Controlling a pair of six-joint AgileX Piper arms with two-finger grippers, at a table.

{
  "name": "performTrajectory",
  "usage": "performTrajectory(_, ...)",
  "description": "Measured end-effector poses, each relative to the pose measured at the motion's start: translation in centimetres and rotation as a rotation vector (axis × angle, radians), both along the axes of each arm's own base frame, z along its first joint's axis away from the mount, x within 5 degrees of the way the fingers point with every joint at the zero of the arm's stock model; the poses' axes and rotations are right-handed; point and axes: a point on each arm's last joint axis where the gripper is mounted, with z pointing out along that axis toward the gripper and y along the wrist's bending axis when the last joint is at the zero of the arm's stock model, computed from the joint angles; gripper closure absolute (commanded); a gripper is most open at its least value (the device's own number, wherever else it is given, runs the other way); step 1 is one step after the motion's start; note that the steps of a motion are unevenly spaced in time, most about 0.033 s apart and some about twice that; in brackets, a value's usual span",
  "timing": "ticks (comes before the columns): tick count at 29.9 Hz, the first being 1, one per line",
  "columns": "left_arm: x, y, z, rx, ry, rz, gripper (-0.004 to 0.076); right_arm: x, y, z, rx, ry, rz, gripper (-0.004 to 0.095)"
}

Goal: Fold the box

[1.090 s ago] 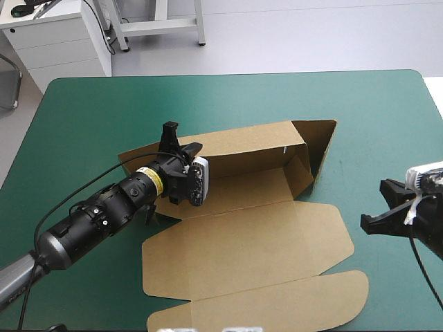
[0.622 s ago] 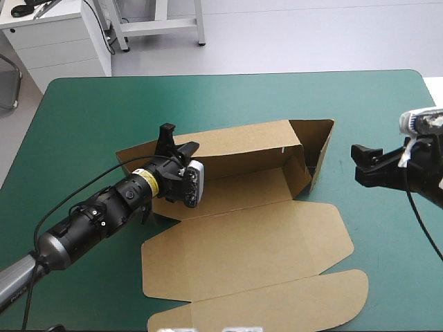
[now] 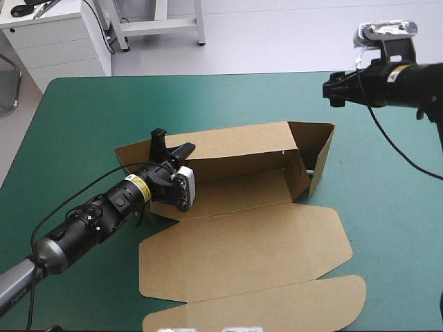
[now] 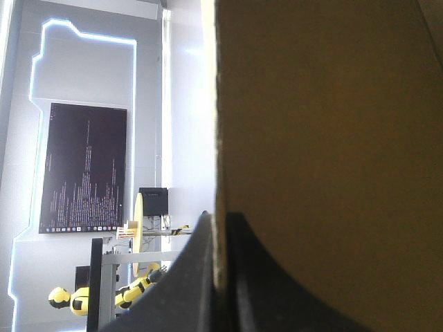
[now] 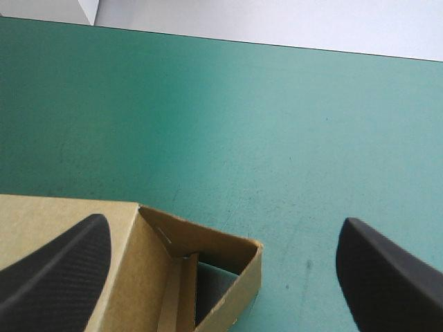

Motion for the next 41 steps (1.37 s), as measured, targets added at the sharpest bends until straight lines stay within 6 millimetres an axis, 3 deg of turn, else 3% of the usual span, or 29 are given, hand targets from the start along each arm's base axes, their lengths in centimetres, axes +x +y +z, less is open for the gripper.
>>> performTrajectory(6,0.0,0.0,0.0,-0.001,0.0,0.0,0.0731,5.5,0.4,-0.8,0.001,0.079,0.001,0.0099)
performTrajectory(11,0.0,0.0,0.0,-0.001,-0.001,-0.001,0.0731,9.9,-0.6,-3.4,0.081,0.144,-0.022,0.0099)
performTrajectory(19,0.0,0.0,0.0,-0.002,-0.001,-0.001,0.0731,13.5,-1.1,-7.8,0.103,0.253,-0.032,0.0099)
performTrajectory(26,0.0,0.0,0.0,-0.002,-0.002,-0.002,0.0731,15.1,-0.8,-10.4,0.116,0.318,-0.027,0.0099)
performTrajectory(32,0.0,0.0,0.1,-0.021,0.008,0.007,0.0731,15.3,-0.6,-12.9,0.13,0.406,-0.017,0.0099)
performTrajectory(36,0.0,0.0,0.1,-0.034,0.016,0.013,0.0731,14.7,-0.6,-14.8,0.121,0.476,0.001,0.0099)
performTrajectory(41,0.0,0.0,0.1,-0.035,0.016,0.014,0.0731,12.6,-0.7,-14.5,0.094,0.494,0.02,0.0099)
